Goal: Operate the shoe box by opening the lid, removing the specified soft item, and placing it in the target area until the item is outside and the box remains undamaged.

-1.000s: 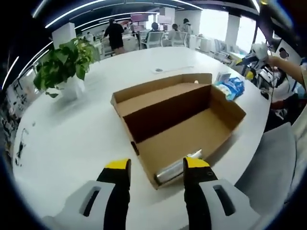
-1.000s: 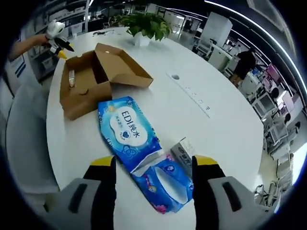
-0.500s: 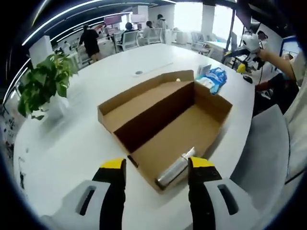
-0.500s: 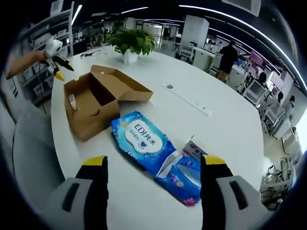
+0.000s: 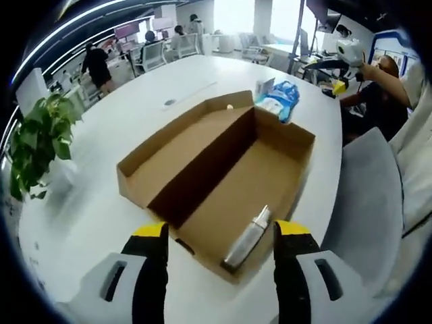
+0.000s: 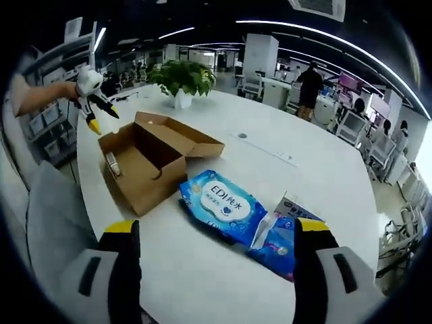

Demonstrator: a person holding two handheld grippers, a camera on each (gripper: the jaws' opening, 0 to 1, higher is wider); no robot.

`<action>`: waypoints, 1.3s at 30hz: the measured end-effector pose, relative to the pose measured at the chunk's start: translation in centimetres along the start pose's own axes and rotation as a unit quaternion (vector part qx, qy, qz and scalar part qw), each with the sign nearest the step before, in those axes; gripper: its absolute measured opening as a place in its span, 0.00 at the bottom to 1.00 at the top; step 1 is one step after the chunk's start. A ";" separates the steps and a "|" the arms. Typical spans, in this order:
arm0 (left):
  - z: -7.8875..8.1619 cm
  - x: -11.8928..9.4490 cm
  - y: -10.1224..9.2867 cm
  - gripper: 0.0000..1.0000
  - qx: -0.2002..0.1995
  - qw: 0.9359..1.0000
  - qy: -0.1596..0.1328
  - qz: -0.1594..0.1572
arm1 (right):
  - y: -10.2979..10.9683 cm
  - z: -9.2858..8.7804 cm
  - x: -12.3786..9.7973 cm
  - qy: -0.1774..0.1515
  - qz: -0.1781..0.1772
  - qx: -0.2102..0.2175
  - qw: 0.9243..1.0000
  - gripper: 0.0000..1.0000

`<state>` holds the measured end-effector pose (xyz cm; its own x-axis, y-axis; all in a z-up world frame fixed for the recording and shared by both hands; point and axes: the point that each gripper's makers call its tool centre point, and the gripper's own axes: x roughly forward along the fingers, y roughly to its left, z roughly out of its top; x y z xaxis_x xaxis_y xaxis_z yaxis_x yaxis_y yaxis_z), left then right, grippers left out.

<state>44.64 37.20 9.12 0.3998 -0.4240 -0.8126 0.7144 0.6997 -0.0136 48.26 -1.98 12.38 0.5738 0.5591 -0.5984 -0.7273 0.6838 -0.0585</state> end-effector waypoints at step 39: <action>-1.3 6.8 -2.4 0.67 0.218 0.951 0.151 -0.158 | 6.1 0.3 -2.7 -0.032 -0.016 0.025 0.999 0.96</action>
<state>44.89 33.34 2.84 -0.0099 -0.3422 -0.9396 0.9681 0.2320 -0.0947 42.33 0.83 13.90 0.6213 0.5639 -0.5441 -0.6891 0.7238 -0.0366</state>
